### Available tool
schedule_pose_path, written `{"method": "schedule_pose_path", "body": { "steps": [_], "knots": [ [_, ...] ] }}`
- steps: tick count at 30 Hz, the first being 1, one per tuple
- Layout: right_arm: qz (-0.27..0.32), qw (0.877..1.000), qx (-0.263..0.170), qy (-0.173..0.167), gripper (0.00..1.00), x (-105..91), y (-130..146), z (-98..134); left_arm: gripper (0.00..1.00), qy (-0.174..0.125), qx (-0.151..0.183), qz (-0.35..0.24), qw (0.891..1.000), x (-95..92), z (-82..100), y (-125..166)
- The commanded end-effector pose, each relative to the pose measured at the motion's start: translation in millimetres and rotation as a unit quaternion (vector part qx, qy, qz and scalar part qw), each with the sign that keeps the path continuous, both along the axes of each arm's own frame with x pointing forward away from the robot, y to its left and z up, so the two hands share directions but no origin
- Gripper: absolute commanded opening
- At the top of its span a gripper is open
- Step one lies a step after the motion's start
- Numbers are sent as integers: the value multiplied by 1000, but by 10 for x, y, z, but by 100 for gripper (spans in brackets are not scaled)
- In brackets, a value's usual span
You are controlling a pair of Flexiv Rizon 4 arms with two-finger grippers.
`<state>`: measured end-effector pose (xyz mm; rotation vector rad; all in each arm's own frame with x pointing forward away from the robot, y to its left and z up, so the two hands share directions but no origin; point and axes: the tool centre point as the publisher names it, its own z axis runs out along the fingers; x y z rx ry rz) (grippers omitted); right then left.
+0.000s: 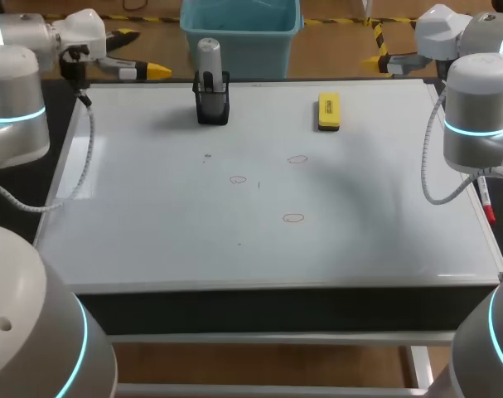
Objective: Pick up the inspection probe, press it on each red-marked spot on the whiteboard one by one, put down the probe, pick up the eraser, and wipe off all the red marks.
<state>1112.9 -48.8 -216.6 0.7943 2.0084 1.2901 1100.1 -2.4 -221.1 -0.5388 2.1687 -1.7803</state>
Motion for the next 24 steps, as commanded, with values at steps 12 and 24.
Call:
{"method": "schedule_pose_path", "body": {
  "steps": [12, 24],
  "knots": [
    [1, 1000, 0, 0, 100, 5, -3, -1, 100, -36, -36, -184, 982, 347, -230, -327],
    [1, 1000, 0, 0, 100, 5, -3, -1, 100, -24, -61, -209, 976, 495, -371, -509]
  ]
}}
